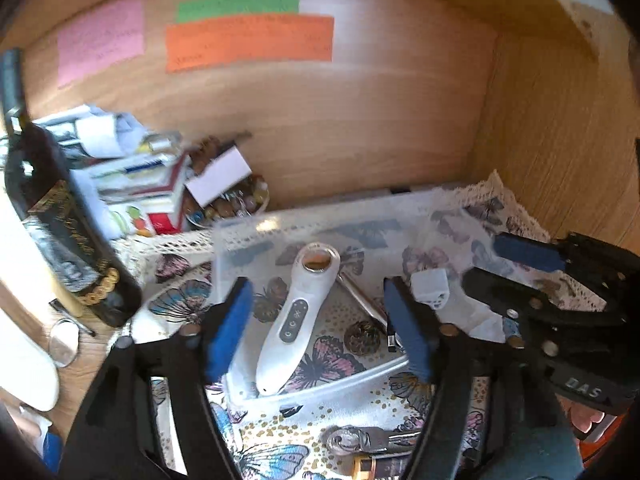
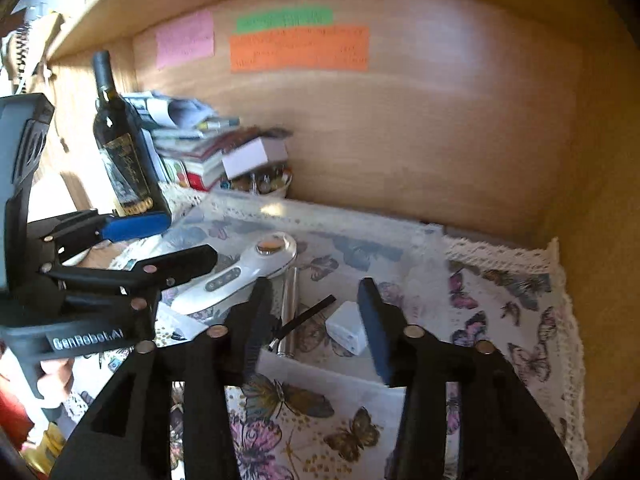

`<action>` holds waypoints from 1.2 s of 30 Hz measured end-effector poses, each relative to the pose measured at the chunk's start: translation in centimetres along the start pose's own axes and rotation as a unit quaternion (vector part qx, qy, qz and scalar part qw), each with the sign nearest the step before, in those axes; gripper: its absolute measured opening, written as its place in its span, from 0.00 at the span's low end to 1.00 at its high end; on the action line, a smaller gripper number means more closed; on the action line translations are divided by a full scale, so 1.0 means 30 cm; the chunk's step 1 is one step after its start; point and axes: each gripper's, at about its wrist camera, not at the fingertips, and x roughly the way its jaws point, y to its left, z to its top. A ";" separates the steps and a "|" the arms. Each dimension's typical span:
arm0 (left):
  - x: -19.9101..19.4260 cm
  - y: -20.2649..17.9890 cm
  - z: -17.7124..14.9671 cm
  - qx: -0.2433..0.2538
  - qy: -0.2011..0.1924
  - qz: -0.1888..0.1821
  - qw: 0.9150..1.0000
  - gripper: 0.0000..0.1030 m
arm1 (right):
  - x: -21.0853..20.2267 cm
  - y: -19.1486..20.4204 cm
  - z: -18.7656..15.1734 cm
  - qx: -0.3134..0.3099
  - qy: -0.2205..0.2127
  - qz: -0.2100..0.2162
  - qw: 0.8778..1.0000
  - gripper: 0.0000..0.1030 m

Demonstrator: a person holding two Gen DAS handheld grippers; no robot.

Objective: Organize rigid objects
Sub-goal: 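Grasp the black-and-gold perfume bottle with the left gripper while the right grasps a small black item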

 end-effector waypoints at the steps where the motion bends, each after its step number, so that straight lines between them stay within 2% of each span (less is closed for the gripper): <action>1: -0.023 0.002 -0.003 -0.002 -0.007 0.003 1.000 0.78 | -0.019 0.006 -0.003 -0.003 -0.008 -0.004 1.000 0.48; 5: -0.097 0.012 -0.041 -0.005 -0.023 0.015 1.000 0.93 | -0.105 0.014 -0.037 -0.012 -0.031 -0.017 0.999 0.50; 7: -0.119 0.012 -0.071 -0.008 -0.022 0.019 1.000 0.95 | -0.137 0.014 -0.066 -0.011 -0.034 -0.022 0.999 0.53; 14: -0.102 -0.024 -0.216 -0.011 0.033 0.004 0.999 0.95 | -0.175 -0.009 -0.193 0.004 -0.014 -0.041 0.999 0.57; 20: -0.087 -0.076 -0.317 -0.013 0.070 -0.009 0.997 0.95 | -0.170 -0.049 -0.317 0.032 0.025 -0.040 0.998 0.57; 27: -0.071 -0.144 -0.389 -0.003 0.099 -0.025 0.995 0.95 | -0.149 -0.060 -0.427 0.053 0.065 -0.023 0.996 0.57; 33: -0.027 -0.183 -0.424 -0.001 0.126 -0.038 0.991 0.95 | -0.131 -0.034 -0.476 0.047 0.086 -0.014 0.995 0.57; 36: -0.006 -0.202 -0.434 0.008 0.133 -0.049 0.990 0.95 | -0.127 -0.027 -0.490 0.043 0.089 -0.016 0.995 0.50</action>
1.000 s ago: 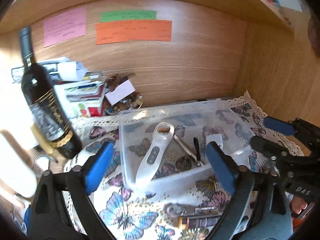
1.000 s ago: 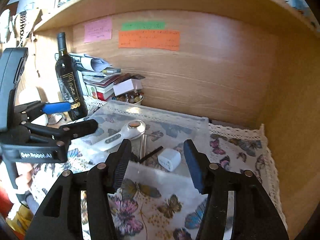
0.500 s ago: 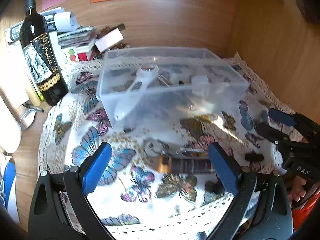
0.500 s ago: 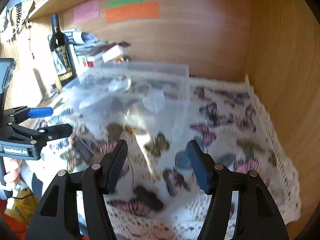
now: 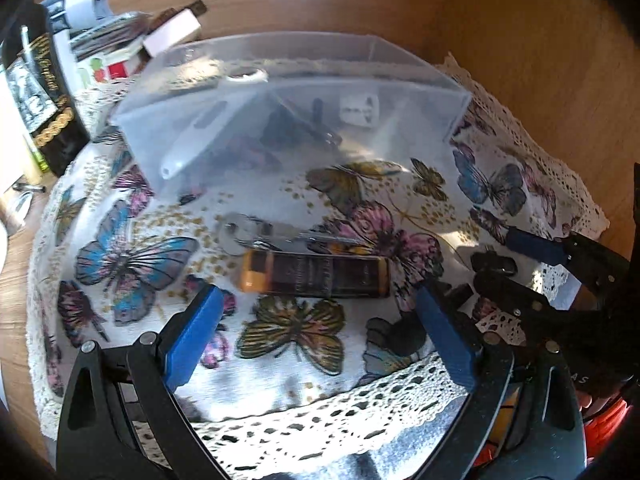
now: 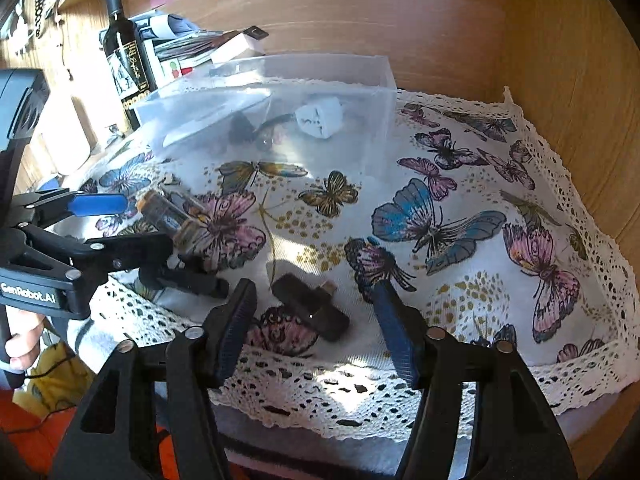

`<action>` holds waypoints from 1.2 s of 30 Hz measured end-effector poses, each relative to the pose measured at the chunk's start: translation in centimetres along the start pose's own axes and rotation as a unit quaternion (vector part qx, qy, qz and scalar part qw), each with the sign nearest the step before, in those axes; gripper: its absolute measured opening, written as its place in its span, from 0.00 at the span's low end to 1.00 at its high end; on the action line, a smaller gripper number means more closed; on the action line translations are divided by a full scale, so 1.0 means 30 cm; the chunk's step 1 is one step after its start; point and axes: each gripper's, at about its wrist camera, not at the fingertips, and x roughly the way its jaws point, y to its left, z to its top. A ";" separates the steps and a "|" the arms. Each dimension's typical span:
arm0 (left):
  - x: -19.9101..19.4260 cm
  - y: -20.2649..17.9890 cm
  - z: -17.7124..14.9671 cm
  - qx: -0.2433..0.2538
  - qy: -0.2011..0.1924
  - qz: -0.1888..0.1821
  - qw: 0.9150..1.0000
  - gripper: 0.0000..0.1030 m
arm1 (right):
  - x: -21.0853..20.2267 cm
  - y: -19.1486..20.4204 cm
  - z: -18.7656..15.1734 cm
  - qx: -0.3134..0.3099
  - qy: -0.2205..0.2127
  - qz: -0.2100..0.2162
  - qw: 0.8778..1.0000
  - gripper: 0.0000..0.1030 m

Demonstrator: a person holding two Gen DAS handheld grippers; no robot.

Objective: Organize rigid objects
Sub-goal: 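Grasp the black-and-gold perfume bottle with the left gripper while the right grasps a small black item, then lower bottle and black item into the clear box and open both grippers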

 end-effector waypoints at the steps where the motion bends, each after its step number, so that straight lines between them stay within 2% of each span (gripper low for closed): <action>1: 0.005 -0.005 0.001 0.004 0.000 0.000 1.000 0.95 | 0.002 0.000 -0.003 0.000 0.001 -0.002 1.000 0.44; 4: 0.019 -0.010 0.009 0.002 -0.003 0.008 1.000 0.95 | -0.002 -0.002 -0.005 0.003 -0.005 -0.011 1.000 0.24; 7: 0.035 0.006 0.018 -0.018 -0.004 -0.001 1.000 0.93 | -0.010 -0.001 -0.002 0.004 -0.013 -0.017 1.000 0.24; 10: 0.036 0.014 0.022 -0.018 -0.015 0.010 1.000 0.79 | -0.017 0.002 0.004 0.003 -0.021 -0.021 1.000 0.24; 16: 0.027 -0.005 0.004 0.003 -0.024 0.018 1.000 0.79 | -0.024 -0.001 0.028 0.007 -0.029 -0.018 0.999 0.24; 21: -0.010 0.010 0.013 -0.009 -0.036 0.008 0.999 0.79 | -0.044 0.007 0.050 0.005 -0.043 -0.020 0.999 0.24; 27: -0.101 0.036 0.040 -0.016 -0.075 0.011 0.997 0.79 | -0.071 0.011 0.115 0.004 -0.068 -0.014 0.998 0.24; 36: -0.212 0.102 0.142 -0.038 -0.142 0.020 0.989 0.79 | -0.100 0.047 0.244 -0.006 -0.118 -0.003 0.993 0.24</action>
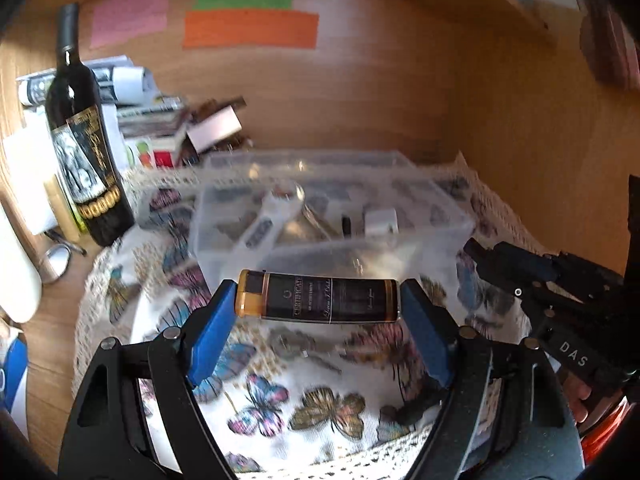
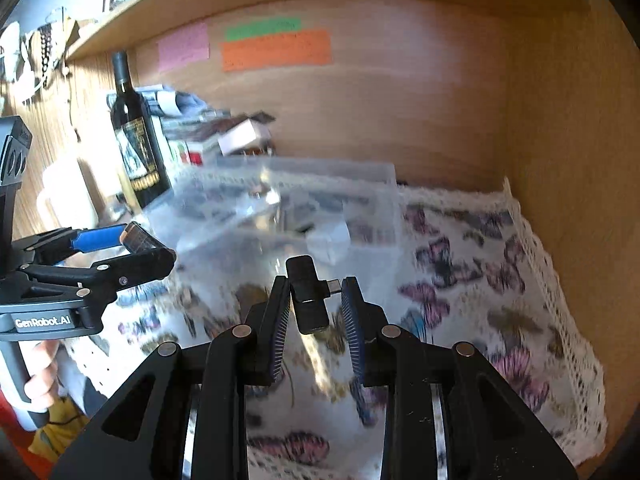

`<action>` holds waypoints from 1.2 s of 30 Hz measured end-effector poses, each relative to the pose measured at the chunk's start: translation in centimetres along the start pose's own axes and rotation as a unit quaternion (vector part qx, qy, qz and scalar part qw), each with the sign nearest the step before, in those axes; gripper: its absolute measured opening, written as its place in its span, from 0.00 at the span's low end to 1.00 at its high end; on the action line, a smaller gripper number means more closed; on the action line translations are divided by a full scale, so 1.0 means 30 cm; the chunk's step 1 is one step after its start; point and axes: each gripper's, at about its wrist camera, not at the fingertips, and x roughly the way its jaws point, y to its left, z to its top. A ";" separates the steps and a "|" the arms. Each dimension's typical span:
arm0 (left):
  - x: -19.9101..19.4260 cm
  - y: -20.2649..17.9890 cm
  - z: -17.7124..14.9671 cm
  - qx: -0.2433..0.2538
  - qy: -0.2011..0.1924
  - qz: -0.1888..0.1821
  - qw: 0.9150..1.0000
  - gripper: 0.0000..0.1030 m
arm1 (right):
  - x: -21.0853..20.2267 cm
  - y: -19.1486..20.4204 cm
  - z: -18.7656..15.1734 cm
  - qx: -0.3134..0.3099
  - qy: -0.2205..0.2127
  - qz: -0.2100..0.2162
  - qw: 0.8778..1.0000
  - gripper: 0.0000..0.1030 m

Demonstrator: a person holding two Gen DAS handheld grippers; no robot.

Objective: Organize rigid objects
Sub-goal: 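Lower bottle and black item into the clear box and open both grippers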

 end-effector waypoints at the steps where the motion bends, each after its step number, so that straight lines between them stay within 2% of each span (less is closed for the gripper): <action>1: -0.002 0.006 0.016 -0.002 -0.005 0.001 1.000 0.79 | 0.000 0.004 0.014 -0.001 -0.006 0.001 1.000 0.24; 9: 0.001 0.035 0.131 -0.006 -0.036 0.017 0.999 0.79 | 0.015 0.030 0.135 -0.016 -0.045 0.005 0.999 0.24; 15: 0.056 0.067 0.190 -0.004 -0.032 0.031 0.999 0.79 | 0.065 0.035 0.208 -0.022 -0.049 0.011 0.998 0.24; 23: 0.197 0.096 0.175 -0.004 0.019 0.030 0.999 0.79 | 0.213 0.055 0.216 -0.027 0.001 0.021 0.999 0.24; 27: 0.235 0.089 0.165 0.008 0.029 0.019 0.999 0.79 | 0.286 0.063 0.196 -0.033 0.032 0.019 0.999 0.24; 36: 0.287 0.082 0.156 0.017 0.041 0.035 0.998 0.79 | 0.344 0.053 0.172 -0.031 0.065 0.019 0.997 0.24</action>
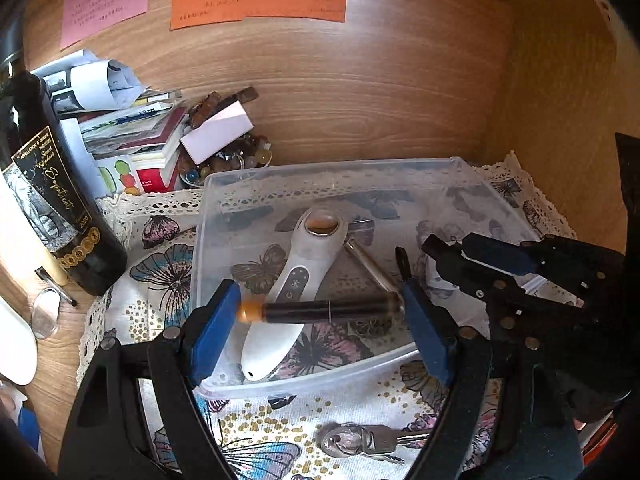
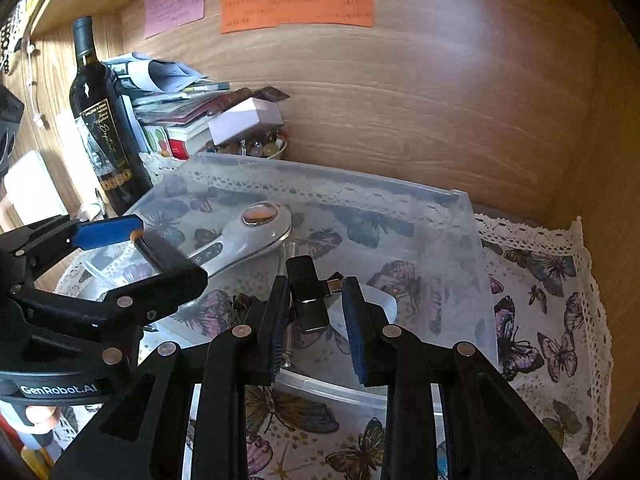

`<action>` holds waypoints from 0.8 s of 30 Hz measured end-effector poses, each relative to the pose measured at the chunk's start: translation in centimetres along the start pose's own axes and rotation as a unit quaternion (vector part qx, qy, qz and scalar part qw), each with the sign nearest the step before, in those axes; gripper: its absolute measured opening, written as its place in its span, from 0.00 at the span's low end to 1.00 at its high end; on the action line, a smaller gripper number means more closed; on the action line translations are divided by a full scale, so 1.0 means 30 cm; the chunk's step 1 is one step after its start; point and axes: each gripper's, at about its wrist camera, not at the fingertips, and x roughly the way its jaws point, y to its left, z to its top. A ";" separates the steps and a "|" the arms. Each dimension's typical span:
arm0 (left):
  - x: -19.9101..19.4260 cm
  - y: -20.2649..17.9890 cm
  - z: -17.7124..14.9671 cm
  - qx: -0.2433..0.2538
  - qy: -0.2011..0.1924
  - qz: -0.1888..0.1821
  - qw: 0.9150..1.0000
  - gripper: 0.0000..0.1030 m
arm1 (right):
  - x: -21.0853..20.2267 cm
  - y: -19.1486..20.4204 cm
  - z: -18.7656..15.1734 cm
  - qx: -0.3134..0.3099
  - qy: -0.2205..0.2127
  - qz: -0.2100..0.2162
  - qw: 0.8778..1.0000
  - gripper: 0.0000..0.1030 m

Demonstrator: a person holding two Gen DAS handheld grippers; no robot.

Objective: Organize rigid objects
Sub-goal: 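Lower bottle and black item into the clear box and open both grippers, then move the right gripper to the black clip item and grasp it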

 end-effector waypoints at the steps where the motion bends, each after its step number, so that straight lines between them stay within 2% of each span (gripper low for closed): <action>1: -0.001 0.000 0.000 0.000 0.001 0.000 1.000 0.80 | 0.003 -0.002 0.001 0.000 0.001 0.001 1.000 0.24; 4: -0.008 0.007 0.000 -0.006 0.002 -0.001 1.000 0.81 | -0.002 -0.002 0.001 0.004 0.005 0.004 1.000 0.26; 7: -0.032 0.015 0.001 -0.012 -0.003 -0.009 1.000 0.82 | -0.032 -0.002 0.003 0.007 -0.004 0.007 1.000 0.34; 11: -0.087 0.019 0.000 -0.011 -0.020 -0.006 1.000 0.90 | -0.085 0.001 0.006 0.008 -0.022 0.008 1.000 0.44; 17: -0.187 0.016 -0.024 -0.003 -0.041 -0.005 0.999 0.96 | -0.193 0.006 -0.015 0.002 -0.055 0.003 0.998 0.57; 24: -0.261 0.027 -0.108 -0.003 -0.042 0.001 0.999 0.98 | -0.282 0.018 -0.099 0.005 -0.067 -0.002 0.998 0.59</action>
